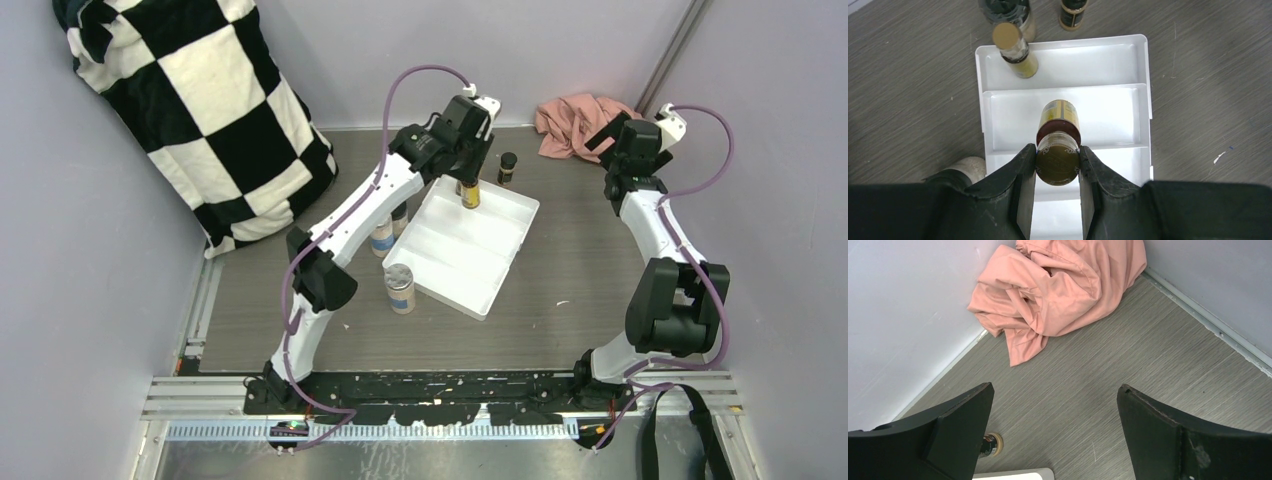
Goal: Organize the condiment bottles
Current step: Place the bottle in the storage box, then pick up the bottle from the storage box.
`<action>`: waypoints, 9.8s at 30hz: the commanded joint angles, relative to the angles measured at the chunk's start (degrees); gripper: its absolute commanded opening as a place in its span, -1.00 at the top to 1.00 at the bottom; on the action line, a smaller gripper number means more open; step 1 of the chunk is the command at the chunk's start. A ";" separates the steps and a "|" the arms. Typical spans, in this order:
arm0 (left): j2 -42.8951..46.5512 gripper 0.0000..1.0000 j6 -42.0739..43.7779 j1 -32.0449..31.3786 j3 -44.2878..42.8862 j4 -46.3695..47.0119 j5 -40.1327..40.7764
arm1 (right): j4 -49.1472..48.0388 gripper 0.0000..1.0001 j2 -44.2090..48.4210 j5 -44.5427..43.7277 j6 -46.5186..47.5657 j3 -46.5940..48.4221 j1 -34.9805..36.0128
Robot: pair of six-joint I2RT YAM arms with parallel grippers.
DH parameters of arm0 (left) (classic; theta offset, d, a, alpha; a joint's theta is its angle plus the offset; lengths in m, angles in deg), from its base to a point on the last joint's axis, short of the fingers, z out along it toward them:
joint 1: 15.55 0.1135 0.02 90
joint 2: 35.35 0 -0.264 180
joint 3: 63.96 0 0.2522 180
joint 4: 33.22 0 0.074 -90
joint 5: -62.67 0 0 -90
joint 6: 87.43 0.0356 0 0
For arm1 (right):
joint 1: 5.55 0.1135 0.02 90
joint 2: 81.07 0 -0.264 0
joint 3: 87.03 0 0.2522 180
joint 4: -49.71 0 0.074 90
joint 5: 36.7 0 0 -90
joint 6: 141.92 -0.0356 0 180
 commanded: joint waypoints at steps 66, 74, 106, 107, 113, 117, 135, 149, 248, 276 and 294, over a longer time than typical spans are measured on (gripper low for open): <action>-15.36 0.99 6.74 -2.62 -8.45 20.18 -0.98 | -7.63 -0.99 -0.96 1.43 -2.11 -2.81 -0.10; -16.27 0.99 5.01 -2.57 -8.81 18.79 -2.03 | -7.72 -0.99 -1.82 1.66 -2.48 -2.88 -0.01; -17.57 -0.12 4.45 -2.31 -9.17 19.68 -2.54 | -7.55 -0.99 -3.73 2.22 -1.93 -1.63 -0.01; -17.44 -0.12 4.42 -2.31 -9.17 19.70 -2.47 | -7.54 -0.99 -3.63 2.29 -1.93 -1.61 -0.01; -16.83 -0.11 4.45 -2.31 -8.92 19.52 -2.06 | -7.37 -0.99 -3.26 2.51 -2.02 -1.56 -0.01; -15.95 -0.08 4.56 -2.31 -8.60 19.55 -1.29 | -7.06 -0.99 -2.92 2.50 -1.89 -1.44 -0.01; -4.13 -0.38 4.86 1.35 -4.15 18.62 8.27 | 1.00 -0.99 -2.37 7.61 -0.51 6.56 2.53; -13.32 -0.54 5.37 8.45 -8.99 22.96 -6.21 | 1.87 -0.99 -2.56 6.22 0.83 8.78 5.30; 1.62 -0.29 -16.07 19.07 15.05 30.04 1.35 | 31.08 -0.98 -17.06 14.44 22.78 36.05 29.45; 2.65 -0.29 -19.28 21.11 20.80 35.57 -0.75 | 32.36 -0.72 -31.72 13.61 23.81 48.33 31.85; 2.55 -0.29 -19.51 21.33 22.09 37.67 -1.83 | 31.42 -0.17 -34.91 13.11 24.57 50.13 31.56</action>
